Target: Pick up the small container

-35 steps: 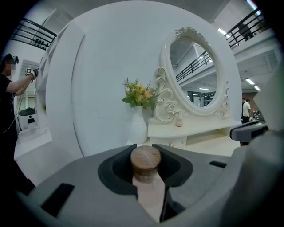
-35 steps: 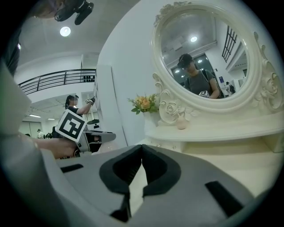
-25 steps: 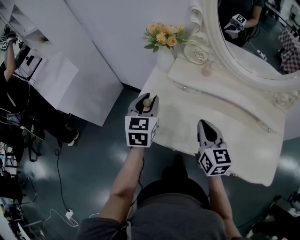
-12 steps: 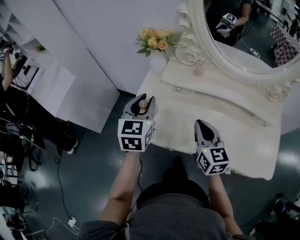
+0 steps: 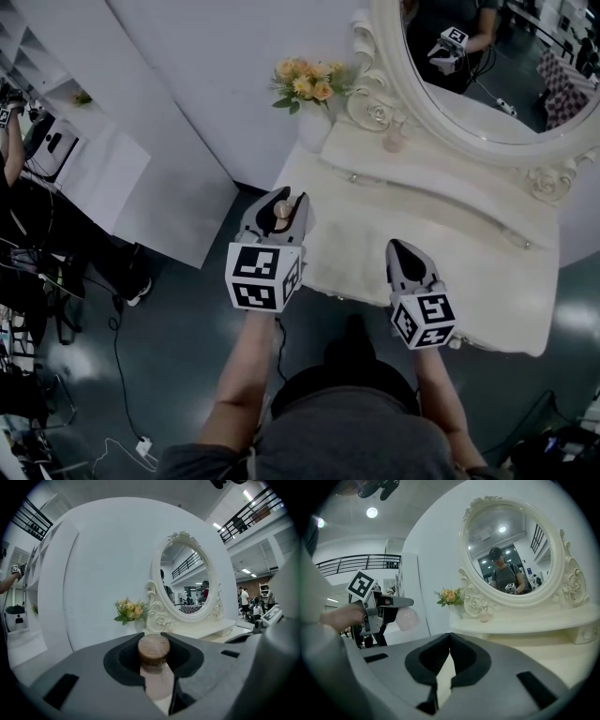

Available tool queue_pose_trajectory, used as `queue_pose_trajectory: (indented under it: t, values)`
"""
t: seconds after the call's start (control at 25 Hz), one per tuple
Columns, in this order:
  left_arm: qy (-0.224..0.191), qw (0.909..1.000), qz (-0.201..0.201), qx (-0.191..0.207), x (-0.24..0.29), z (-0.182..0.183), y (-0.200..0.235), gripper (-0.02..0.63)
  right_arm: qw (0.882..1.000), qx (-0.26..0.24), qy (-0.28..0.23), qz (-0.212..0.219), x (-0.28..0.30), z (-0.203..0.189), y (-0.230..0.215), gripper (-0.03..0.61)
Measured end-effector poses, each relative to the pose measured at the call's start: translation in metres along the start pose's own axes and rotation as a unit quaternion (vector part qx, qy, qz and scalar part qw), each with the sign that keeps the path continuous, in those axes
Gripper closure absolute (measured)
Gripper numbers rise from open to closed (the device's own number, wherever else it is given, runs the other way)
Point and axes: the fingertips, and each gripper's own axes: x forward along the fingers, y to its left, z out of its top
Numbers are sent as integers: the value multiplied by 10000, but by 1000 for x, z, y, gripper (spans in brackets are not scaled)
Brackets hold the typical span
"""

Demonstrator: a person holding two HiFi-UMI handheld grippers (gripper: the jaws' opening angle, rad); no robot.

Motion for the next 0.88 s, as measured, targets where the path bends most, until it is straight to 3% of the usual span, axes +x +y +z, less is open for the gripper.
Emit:
queue_pose_trajectory:
  t: [0.88]
  values:
    - [-118, 9999, -35, 67, -23, 12, 7, 505, 9999, -99, 10, 52, 3, -1, 13, 575]
